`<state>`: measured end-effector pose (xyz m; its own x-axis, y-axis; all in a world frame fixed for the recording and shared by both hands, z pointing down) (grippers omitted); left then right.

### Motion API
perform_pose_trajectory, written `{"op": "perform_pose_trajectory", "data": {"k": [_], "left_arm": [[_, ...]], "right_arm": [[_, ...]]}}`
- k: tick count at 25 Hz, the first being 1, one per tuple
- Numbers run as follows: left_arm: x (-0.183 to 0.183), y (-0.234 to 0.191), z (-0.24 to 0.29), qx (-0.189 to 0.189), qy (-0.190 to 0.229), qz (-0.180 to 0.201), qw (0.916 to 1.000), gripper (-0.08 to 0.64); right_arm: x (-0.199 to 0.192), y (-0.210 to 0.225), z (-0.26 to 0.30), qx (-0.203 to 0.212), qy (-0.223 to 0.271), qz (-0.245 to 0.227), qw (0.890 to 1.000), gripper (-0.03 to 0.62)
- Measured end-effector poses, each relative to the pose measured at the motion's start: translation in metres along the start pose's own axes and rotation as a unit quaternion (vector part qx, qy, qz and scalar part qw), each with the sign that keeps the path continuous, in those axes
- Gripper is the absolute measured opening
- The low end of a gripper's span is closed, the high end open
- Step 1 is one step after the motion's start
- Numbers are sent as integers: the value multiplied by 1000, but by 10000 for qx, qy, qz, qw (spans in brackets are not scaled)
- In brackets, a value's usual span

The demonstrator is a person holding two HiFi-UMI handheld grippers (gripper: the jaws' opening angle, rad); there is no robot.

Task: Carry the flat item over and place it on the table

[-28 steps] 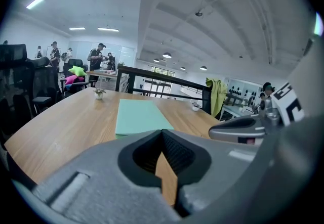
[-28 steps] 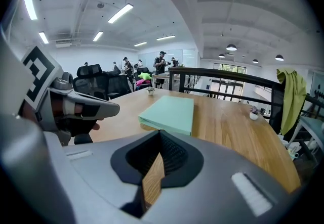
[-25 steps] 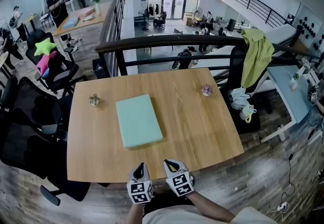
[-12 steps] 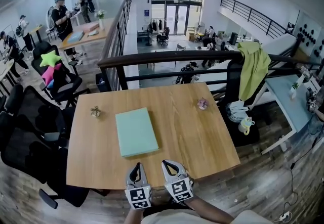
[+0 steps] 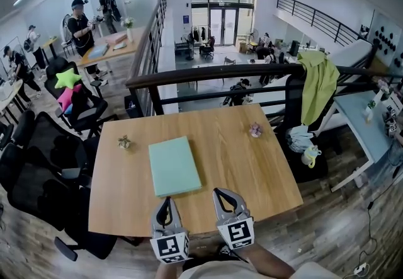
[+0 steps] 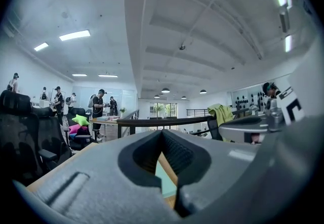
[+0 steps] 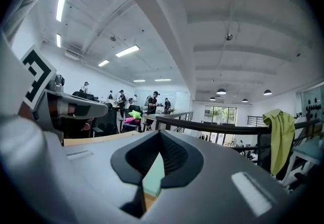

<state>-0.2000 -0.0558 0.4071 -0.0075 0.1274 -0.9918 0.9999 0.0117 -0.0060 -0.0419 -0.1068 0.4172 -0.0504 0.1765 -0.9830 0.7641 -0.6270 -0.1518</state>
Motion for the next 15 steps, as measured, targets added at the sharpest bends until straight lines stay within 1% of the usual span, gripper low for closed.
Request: {"op": "perform_pose_trajectory", "data": {"k": [5, 7, 12, 15], "left_arm": [[23, 6, -3, -93, 421, -86, 9990, 2], [30, 6, -3, -89, 526, -77, 9985, 2], [41, 1, -3, -20, 620, 85, 9980, 2], [41, -1, -4, -12, 607, 58, 9981, 2]], "right_arm": [[23, 10, -2, -120, 195, -99, 9997, 11], [30, 12, -3, -137, 256, -106, 9995, 11], [41, 10, -1, -89, 343, -182, 9992, 11], [41, 8, 0, -78, 342, -181, 9992, 11]]}}
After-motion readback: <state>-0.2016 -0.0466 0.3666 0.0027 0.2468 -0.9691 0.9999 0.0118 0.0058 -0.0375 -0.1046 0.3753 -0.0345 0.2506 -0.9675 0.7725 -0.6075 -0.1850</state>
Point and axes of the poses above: the fingertips, and each gripper's own axes: z forward along the fingers, y to its right, x out of its top, the point moved 4 cm from there along -z, backward along the fingers, and after that the axes turned 11 degrees about y, right-handed, at the moved point
